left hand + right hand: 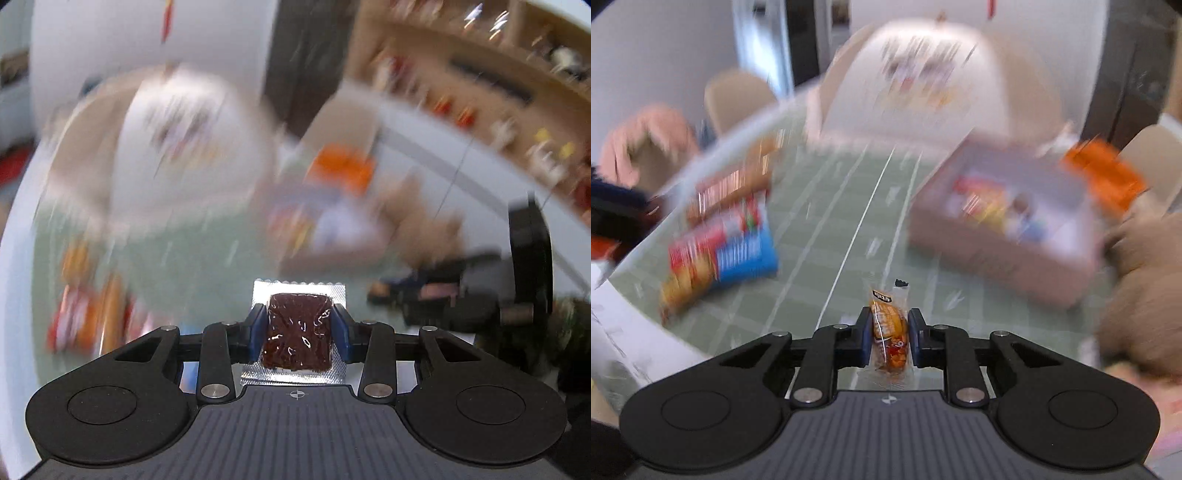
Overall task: Organize snacks
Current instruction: 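Carry the chocolate into the pink box with the left gripper while the right gripper drops the orange snack in, then grasp the yellow round bun with the left gripper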
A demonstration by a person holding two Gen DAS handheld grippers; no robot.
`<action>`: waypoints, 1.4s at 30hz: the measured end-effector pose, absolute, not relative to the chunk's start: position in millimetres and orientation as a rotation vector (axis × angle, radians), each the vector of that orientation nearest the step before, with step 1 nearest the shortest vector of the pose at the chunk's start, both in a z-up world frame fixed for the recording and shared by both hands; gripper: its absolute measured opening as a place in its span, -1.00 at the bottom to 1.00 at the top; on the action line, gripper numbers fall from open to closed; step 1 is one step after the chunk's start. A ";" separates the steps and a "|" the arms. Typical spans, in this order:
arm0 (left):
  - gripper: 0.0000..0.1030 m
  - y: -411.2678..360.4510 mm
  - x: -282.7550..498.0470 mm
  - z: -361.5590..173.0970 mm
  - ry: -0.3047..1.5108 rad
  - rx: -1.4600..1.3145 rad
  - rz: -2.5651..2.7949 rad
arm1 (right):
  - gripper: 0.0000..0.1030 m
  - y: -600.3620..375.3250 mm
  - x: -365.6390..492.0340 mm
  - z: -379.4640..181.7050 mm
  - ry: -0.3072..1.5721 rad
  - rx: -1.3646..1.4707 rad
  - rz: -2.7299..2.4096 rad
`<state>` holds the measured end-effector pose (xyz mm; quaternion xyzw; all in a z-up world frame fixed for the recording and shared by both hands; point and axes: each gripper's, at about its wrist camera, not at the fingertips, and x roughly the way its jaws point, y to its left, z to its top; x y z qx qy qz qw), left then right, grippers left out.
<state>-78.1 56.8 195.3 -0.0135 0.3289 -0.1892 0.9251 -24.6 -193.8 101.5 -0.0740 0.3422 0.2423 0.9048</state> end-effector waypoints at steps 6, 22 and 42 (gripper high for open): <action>-0.16 11.5 33.9 257.3 0.479 -0.136 -0.441 | -0.62 -238.7 -22.0 130.8 0.618 -0.152 0.402; -0.20 18.8 -0.2 87.3 0.750 -0.549 -0.296 | -0.62 -287.7 9.9 152.5 0.563 -0.020 0.340; -0.20 198.5 -36.7 130.0 0.646 -0.370 0.163 | 0.18 -70.2 176.2 126.1 0.918 -0.029 0.539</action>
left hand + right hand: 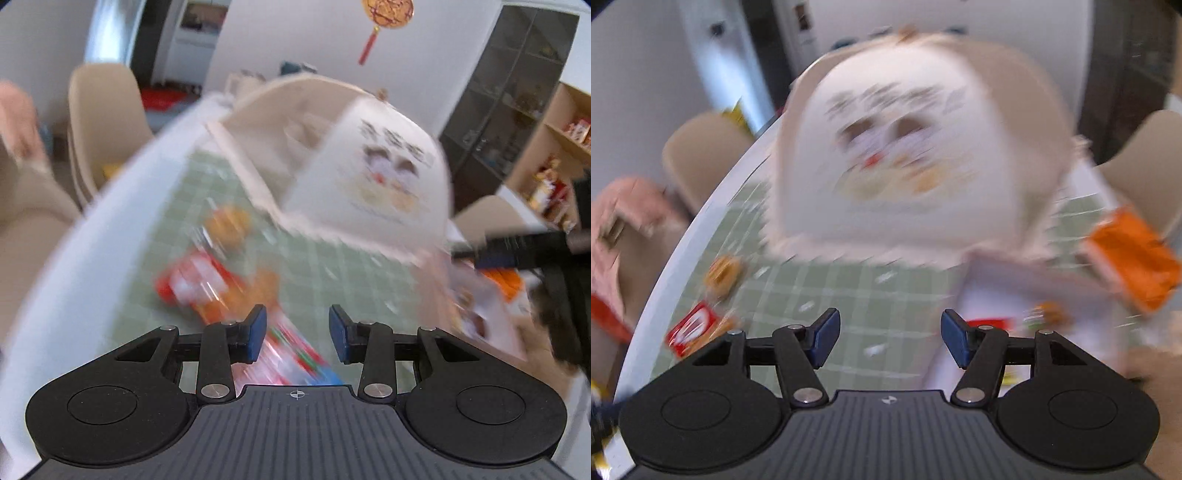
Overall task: Organize snacks
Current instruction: 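Grasp the yellow round bun with the left gripper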
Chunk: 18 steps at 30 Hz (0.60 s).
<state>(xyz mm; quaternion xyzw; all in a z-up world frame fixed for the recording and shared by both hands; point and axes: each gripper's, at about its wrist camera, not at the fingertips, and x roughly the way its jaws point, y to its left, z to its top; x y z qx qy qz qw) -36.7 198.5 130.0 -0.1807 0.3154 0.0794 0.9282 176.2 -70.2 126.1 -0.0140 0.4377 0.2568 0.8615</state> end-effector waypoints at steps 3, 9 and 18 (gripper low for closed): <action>-0.20 236.3 10.7 137.3 0.665 -0.323 0.190 | 0.18 -33.2 149.6 114.9 0.943 0.015 0.604; -0.20 289.3 117.9 121.7 0.747 -0.303 0.196 | 0.18 -13.2 74.6 87.3 0.956 -0.096 0.611; 0.21 275.4 173.1 52.6 0.899 -0.018 0.168 | 0.19 -63.8 32.8 58.7 1.035 -0.080 0.451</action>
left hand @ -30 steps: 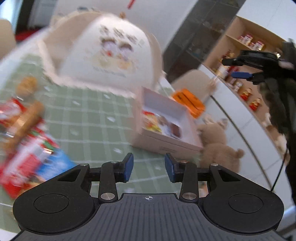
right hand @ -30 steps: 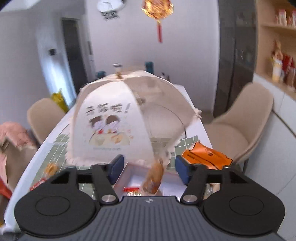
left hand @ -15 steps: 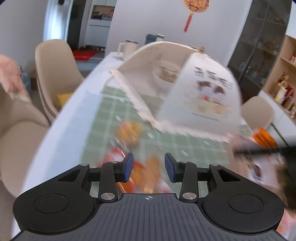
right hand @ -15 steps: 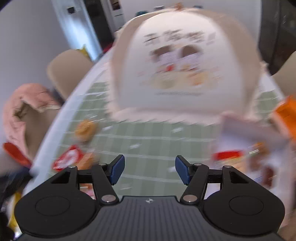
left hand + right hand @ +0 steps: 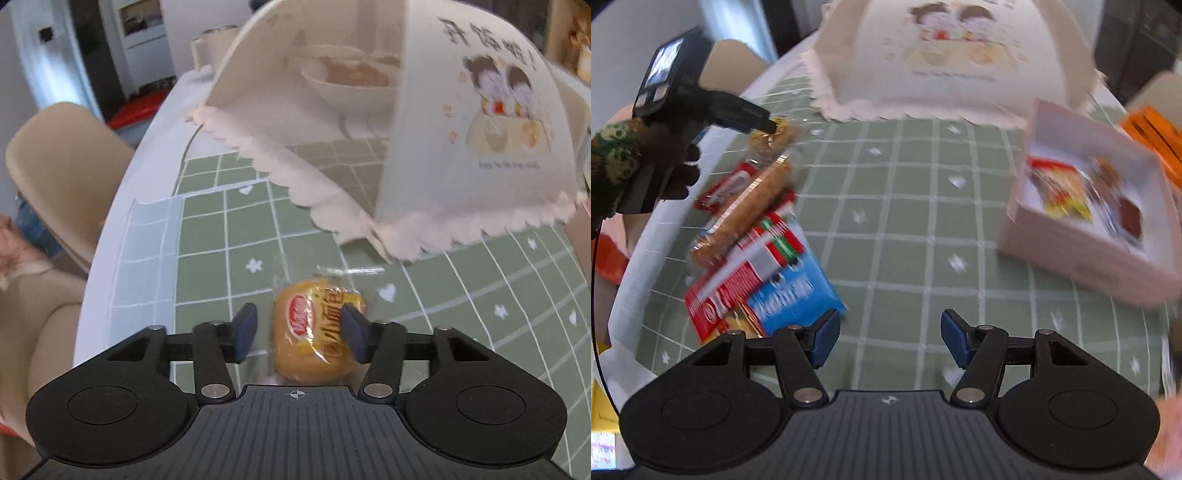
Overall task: Organize snacks
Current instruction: 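Grasp the yellow round bun with the left gripper, then lift the yellow bun and carry it toward the pink box with the left gripper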
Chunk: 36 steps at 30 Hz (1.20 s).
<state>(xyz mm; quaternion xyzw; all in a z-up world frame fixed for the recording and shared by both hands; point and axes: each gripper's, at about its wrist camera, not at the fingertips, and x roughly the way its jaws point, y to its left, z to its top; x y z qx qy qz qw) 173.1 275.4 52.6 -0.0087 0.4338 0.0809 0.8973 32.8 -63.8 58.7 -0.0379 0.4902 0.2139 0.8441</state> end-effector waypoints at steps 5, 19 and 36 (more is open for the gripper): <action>0.43 300.1 182.0 45.3 0.936 -0.224 0.174 | 0.19 -68.0 12.5 49.5 1.037 -0.085 0.484; -0.10 272.9 72.5 78.5 0.808 -0.336 0.079 | 0.18 17.5 -27.2 52.5 0.929 -0.213 0.832; -0.10 227.1 -93.8 71.2 0.874 -0.578 0.124 | 0.18 -42.3 -17.6 15.3 0.866 -0.439 0.626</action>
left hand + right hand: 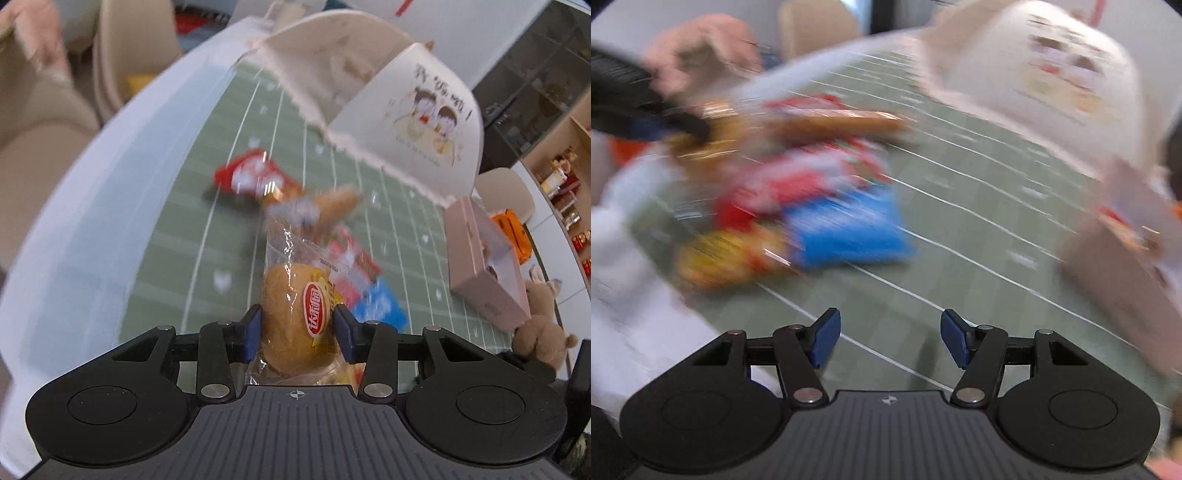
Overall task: Organize snacks
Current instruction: 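Lift the yellow bun and carry it toward the pink box with the left gripper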
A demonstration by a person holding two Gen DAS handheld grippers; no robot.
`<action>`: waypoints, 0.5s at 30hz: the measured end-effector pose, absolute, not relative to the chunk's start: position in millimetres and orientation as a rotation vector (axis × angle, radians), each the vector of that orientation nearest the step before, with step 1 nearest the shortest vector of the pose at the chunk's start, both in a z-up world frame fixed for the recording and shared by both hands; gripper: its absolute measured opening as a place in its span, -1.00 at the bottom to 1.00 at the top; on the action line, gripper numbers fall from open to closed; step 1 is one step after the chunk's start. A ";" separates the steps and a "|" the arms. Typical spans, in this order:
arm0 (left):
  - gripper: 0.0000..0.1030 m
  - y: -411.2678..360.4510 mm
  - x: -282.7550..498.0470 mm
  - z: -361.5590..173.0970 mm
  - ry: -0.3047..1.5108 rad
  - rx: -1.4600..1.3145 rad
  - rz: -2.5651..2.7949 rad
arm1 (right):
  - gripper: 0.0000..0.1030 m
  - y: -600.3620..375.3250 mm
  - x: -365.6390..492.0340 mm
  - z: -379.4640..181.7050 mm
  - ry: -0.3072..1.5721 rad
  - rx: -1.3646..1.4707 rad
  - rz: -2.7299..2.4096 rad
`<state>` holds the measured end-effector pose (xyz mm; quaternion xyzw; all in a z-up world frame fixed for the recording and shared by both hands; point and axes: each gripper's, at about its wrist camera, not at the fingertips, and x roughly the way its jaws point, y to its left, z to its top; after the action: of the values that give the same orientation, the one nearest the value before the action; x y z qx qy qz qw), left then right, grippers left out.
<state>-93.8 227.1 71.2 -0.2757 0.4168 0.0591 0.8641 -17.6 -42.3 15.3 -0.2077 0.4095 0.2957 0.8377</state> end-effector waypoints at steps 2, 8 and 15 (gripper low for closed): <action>-0.10 219.9 -102.5 66.8 0.885 -0.572 0.151 | 0.18 -55.0 -19.3 23.2 0.873 -0.387 0.668; -0.10 221.9 -125.3 75.5 0.863 -0.501 0.298 | 0.18 -12.1 -35.3 37.6 0.905 -0.261 0.865; -0.10 221.9 -164.3 79.9 0.804 -0.597 0.393 | 0.18 58.9 -39.9 35.9 0.842 -0.314 0.920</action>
<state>-164.3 221.9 79.9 -0.2842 0.3828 0.1870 0.8589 -39.9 58.9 35.9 -0.1462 0.3924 0.4288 0.8005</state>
